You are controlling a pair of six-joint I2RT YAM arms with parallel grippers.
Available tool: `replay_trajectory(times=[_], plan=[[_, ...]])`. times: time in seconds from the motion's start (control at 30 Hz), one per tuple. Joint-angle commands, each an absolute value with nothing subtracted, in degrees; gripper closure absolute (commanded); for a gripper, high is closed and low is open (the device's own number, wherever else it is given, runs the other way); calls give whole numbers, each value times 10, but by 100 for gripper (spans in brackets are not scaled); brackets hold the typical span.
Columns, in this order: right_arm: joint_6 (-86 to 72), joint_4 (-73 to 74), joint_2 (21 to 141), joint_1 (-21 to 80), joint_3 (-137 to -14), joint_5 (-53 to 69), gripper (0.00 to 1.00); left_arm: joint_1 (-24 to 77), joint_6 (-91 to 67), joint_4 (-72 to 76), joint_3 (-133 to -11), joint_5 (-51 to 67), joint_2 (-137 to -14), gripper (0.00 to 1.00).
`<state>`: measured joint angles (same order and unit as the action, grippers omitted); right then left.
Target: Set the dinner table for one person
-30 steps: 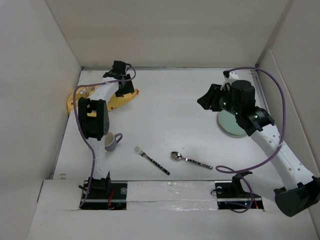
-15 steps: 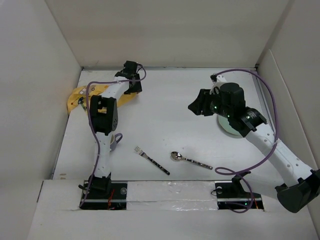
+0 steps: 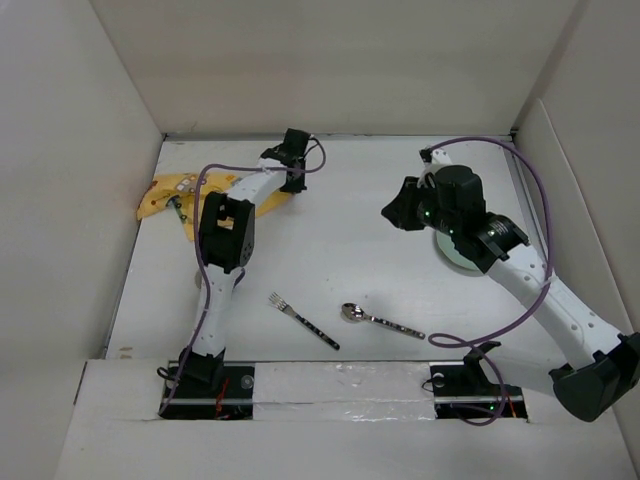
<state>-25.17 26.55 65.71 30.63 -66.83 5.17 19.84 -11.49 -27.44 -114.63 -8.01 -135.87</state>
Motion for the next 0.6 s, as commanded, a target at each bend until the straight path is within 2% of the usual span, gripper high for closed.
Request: replay_trajectory(times=[0.0,0.07,0.23,0.3,0.33,0.37,0.47,0.53,0.57], plan=[[-255,237,649,312,-695,21,80,251,-85,-289,-1188,-42,-1273,100],[-263,229,635,312,-692,4,95,285,-73,-289,-1183,-29,-1248,100],[-285,214,602,301,-672,-72,100,358,-26,-287,-1137,26,-1183,100],[-292,211,593,286,-665,-91,94,399,-18,-301,-1126,33,-1177,100],[-301,213,592,280,-657,-96,88,410,-16,-308,-1127,32,-1178,95],[-305,210,591,275,-651,-98,74,419,-17,-323,-1129,28,-1179,75],[-317,205,596,258,-629,-84,51,426,-46,-329,-1122,8,-1172,59],[-322,200,607,250,-620,-70,48,416,-68,-323,-1111,-13,-1150,59],[-323,195,612,244,-609,-59,61,409,-91,-307,-1091,-24,-1124,59]])
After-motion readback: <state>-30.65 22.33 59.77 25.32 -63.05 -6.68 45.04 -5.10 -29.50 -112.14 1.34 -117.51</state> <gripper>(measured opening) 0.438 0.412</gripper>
